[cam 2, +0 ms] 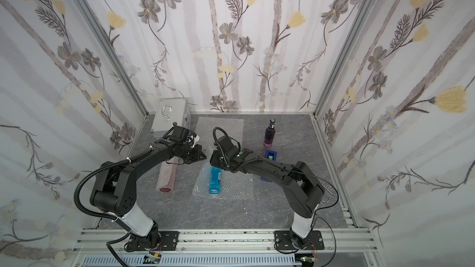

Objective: Wrap wine bottles in bubble wrap
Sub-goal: Wrap the wine bottle in bubble wrap.

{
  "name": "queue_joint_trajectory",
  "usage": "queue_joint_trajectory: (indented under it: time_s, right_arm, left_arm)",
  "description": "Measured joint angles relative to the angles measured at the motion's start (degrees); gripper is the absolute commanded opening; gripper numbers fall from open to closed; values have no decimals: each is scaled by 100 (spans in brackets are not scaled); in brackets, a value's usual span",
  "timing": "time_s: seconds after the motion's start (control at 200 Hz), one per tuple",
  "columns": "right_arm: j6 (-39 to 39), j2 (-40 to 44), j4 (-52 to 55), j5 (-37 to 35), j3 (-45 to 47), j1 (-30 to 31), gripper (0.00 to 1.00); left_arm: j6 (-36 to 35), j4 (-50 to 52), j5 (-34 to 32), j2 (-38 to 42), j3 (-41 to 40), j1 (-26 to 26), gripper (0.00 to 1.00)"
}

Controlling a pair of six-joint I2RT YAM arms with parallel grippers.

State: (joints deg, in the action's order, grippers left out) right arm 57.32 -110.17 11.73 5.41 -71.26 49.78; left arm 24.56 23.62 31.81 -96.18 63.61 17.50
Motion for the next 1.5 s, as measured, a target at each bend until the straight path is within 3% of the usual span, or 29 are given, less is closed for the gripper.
queue_joint_trajectory:
  time_s: [0.305,0.969,1.504]
  right_arm:
    - [-63,-50,-33,321,597,-170,38]
    - [-254,-157,-111,699,841,-315,35]
    - [-407,680,203,645,1088,-361,36]
  left_arm:
    - [728,15,284,-258,227,87,0]
    - [3268,-1021,669,-807,120,520,0]
    - [3606,-1174,787,-1480,629,741,0]
